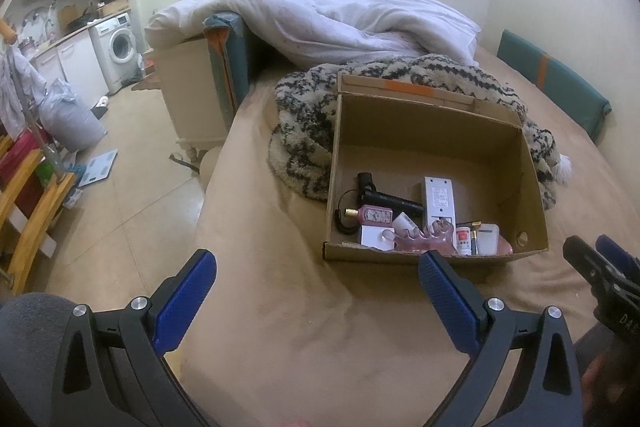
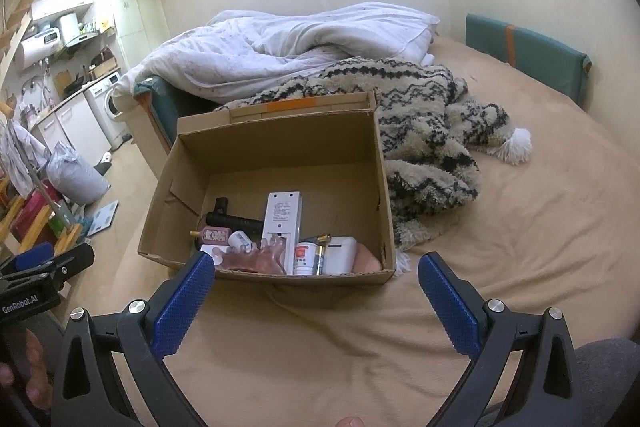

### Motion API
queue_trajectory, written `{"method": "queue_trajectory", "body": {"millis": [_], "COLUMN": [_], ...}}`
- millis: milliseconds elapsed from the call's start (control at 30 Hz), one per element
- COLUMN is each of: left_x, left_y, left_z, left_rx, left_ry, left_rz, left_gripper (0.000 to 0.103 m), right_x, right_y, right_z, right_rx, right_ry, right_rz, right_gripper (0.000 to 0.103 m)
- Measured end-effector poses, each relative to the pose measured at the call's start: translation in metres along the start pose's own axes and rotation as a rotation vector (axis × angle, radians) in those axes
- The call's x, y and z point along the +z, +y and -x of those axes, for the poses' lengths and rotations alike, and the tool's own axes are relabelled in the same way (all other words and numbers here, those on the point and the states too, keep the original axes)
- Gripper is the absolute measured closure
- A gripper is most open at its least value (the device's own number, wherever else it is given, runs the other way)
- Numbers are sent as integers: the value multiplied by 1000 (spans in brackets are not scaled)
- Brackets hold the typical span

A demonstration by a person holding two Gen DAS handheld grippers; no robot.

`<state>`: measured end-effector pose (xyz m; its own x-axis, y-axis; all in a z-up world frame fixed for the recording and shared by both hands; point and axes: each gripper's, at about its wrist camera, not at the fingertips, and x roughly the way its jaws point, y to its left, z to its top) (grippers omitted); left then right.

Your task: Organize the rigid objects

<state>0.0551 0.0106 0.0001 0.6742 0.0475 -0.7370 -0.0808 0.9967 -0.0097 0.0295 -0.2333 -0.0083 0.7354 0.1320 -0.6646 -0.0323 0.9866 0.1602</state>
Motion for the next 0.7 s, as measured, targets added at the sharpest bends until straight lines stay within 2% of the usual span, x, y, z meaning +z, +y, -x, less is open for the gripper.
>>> {"method": "queue_trajectory", "body": {"millis": [700], "left_x": [-3], "left_y": [-2], "left_z": [-2], "left_rx": [-1], "left_ry": [6], "left_rz": [-10], "left_gripper": [2], "right_x": [0], "right_y": [-1], "right_z": [0], "right_rx": [0], "right_ry": [1], "right_rz": [0], "right_gripper": [0]}}
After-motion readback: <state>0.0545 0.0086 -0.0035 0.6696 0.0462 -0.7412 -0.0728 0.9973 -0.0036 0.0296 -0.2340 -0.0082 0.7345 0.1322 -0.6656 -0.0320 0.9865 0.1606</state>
